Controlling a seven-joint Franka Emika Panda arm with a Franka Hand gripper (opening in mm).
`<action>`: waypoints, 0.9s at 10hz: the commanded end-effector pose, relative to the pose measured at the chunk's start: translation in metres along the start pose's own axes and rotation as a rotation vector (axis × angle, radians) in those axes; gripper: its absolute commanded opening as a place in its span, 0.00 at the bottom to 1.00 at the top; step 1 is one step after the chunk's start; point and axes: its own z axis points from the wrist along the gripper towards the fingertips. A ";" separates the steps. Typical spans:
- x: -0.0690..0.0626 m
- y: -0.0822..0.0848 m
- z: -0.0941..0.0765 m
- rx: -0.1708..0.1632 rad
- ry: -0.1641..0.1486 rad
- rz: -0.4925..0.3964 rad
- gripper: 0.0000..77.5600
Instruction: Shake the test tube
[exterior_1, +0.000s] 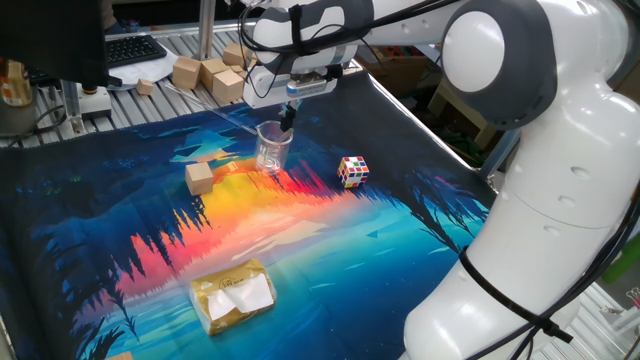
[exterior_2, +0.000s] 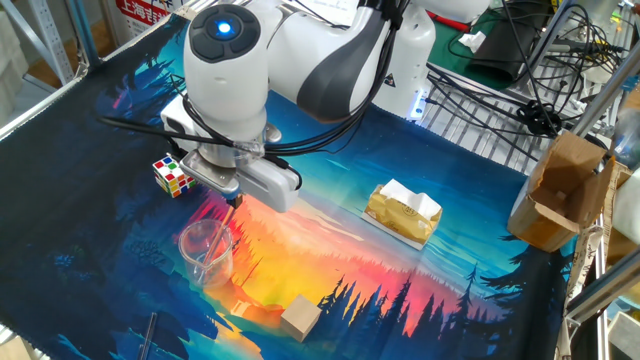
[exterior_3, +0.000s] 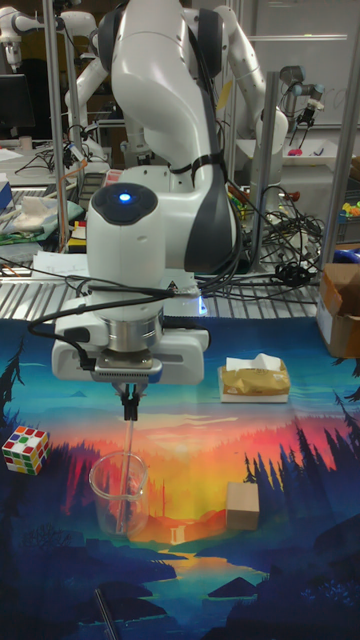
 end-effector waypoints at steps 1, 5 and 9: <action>-0.001 0.000 -0.002 0.000 -0.004 0.000 0.01; 0.000 0.002 -0.003 0.003 -0.004 0.015 0.01; 0.000 0.002 -0.003 0.002 -0.003 0.015 1.00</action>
